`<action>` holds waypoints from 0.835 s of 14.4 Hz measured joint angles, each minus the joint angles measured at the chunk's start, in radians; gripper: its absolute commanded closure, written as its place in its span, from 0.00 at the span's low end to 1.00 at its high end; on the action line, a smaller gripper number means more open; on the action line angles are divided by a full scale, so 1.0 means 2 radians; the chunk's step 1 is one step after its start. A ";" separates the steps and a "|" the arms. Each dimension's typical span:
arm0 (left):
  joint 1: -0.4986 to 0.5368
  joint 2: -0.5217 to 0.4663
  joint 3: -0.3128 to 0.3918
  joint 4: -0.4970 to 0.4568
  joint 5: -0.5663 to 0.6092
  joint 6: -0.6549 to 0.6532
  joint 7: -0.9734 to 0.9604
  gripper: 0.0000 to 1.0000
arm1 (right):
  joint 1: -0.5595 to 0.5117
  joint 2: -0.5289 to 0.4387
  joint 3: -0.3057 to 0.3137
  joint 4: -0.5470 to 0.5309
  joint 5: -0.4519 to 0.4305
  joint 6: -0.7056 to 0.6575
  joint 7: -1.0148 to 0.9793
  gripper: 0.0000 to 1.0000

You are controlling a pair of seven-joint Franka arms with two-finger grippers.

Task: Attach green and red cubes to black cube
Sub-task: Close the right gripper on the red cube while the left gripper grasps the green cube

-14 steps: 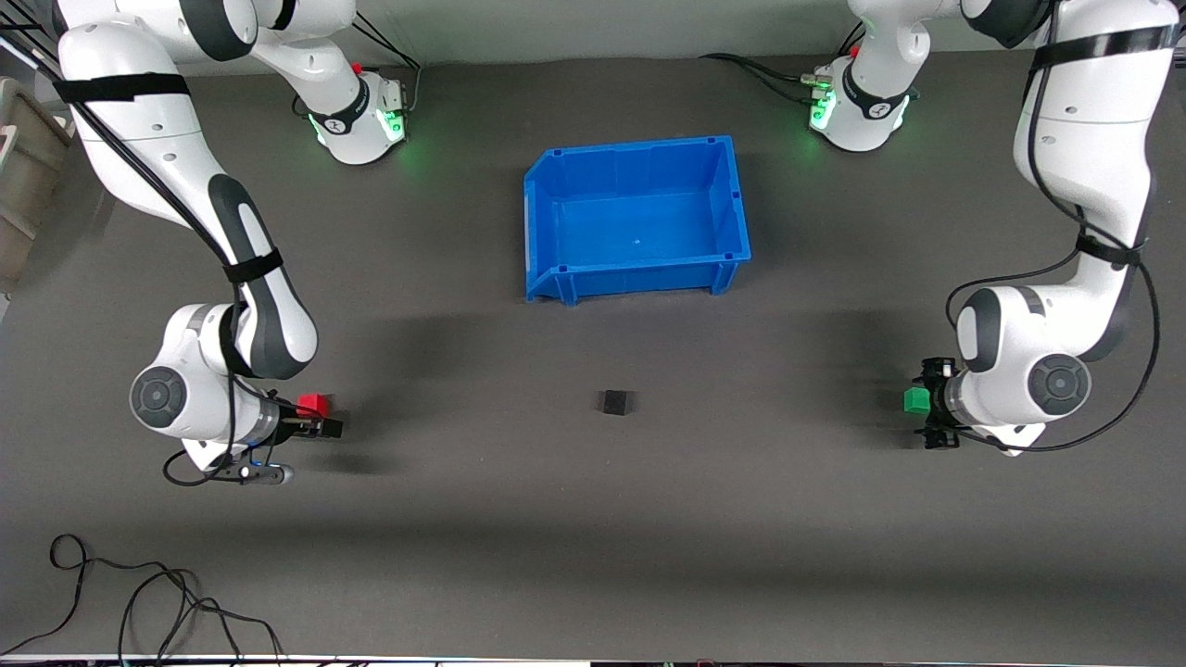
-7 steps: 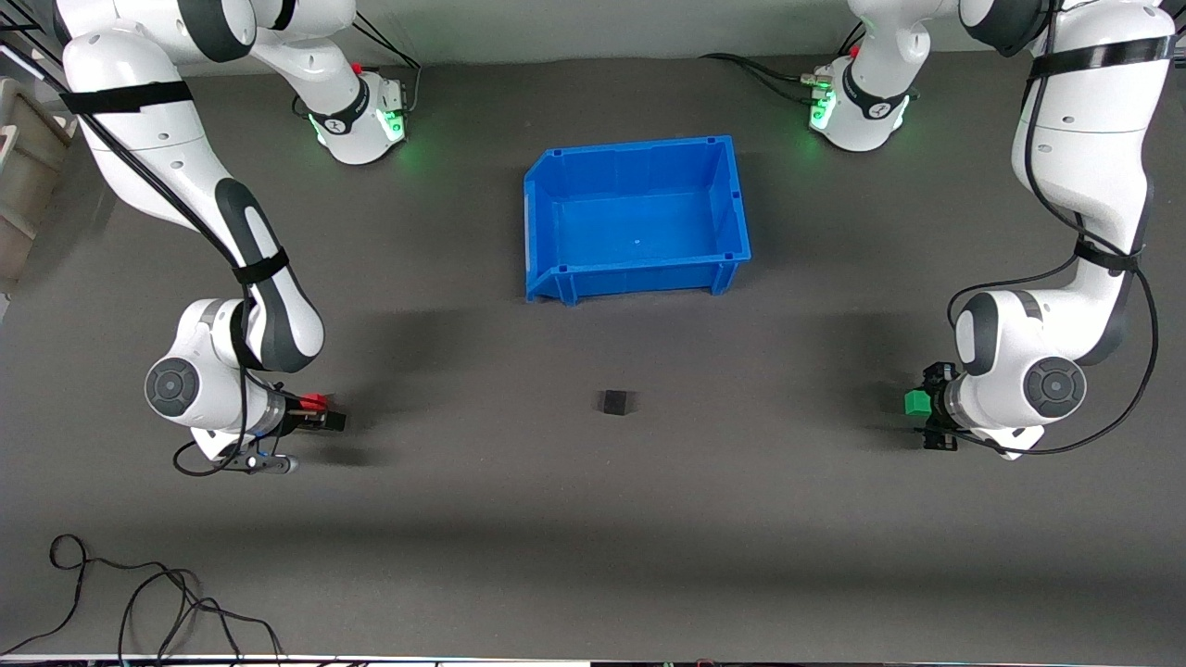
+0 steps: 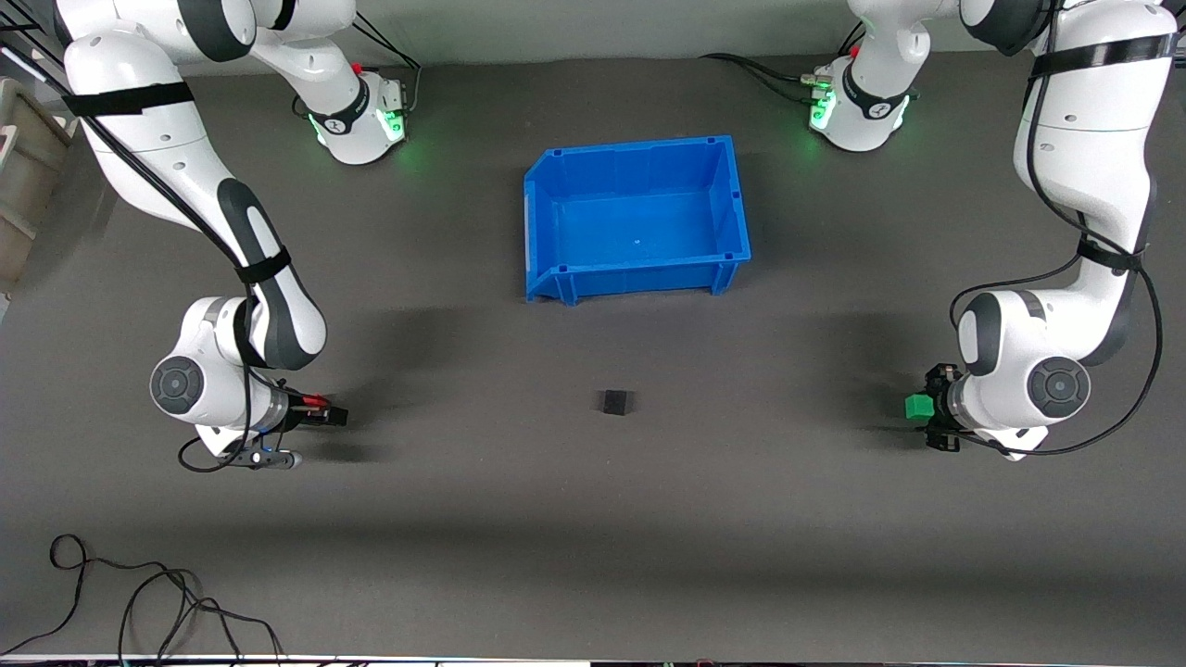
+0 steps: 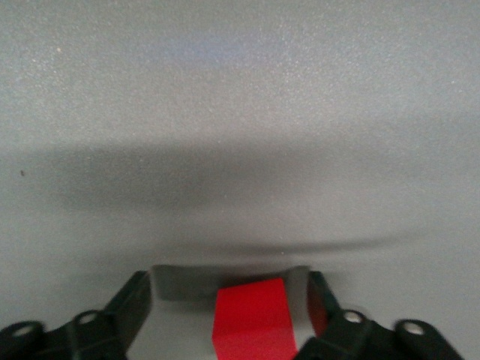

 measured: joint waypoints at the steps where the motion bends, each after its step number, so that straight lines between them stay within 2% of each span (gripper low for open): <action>1: 0.000 0.000 0.001 0.000 0.000 -0.001 0.000 0.73 | 0.000 0.000 -0.001 -0.001 0.000 0.000 -0.005 0.41; 3: 0.000 0.000 0.001 0.001 0.000 -0.001 -0.001 0.75 | -0.001 0.000 -0.004 -0.003 0.000 0.000 -0.016 0.75; 4: 0.001 0.000 0.002 0.001 0.000 -0.001 -0.003 0.80 | -0.002 -0.002 -0.004 -0.003 0.000 0.000 -0.018 0.90; 5: 0.001 0.000 0.003 0.003 0.000 -0.001 -0.005 0.85 | -0.002 -0.004 -0.004 -0.003 0.000 0.000 -0.019 1.00; 7: 0.001 0.000 0.003 0.006 0.000 -0.001 -0.007 1.00 | -0.002 -0.005 -0.004 -0.004 0.000 0.000 -0.019 1.00; 12: 0.002 0.000 0.004 0.008 0.000 0.000 -0.008 1.00 | -0.002 -0.012 -0.004 -0.005 0.012 -0.010 -0.011 1.00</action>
